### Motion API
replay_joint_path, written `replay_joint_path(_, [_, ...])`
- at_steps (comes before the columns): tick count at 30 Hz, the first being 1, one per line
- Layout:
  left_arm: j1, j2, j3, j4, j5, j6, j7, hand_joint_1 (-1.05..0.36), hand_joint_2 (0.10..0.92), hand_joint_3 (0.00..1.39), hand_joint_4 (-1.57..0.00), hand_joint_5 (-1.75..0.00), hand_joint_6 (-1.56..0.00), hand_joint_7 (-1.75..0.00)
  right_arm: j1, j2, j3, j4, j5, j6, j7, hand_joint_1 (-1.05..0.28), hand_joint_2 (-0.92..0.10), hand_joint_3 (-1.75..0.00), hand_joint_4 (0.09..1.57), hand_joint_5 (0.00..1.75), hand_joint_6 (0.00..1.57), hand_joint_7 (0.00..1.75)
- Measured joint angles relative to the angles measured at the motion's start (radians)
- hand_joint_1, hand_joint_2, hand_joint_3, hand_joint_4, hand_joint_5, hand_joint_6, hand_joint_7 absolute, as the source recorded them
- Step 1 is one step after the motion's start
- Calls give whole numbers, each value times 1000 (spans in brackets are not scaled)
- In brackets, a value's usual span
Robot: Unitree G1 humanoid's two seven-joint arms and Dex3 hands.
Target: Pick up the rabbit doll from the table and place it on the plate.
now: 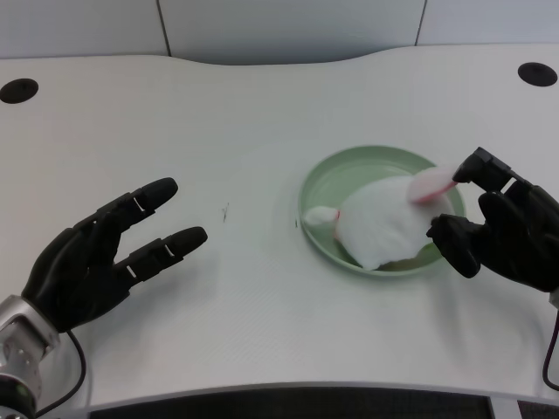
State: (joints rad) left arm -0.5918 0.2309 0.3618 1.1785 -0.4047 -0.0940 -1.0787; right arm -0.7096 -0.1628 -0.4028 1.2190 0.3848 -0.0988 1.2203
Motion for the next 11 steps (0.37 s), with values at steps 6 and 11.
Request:
replay_joint_path(6, [0, 0, 6, 0, 0, 2, 0, -818, 921, 487, -587, -116, -506, -30, 2, 0, -1, 2, 0, -16, 11, -538, -921, -140, 1032, 1746, 778, 1746])
replay_joint_path(11, [0, 0, 17, 0, -4, 15, -10, -821, 921, 468, -584, -110, -556, -46, 2, 0, -1, 14, 0, 14, 11, -572, -901, -107, 1026, 1746, 786, 1746])
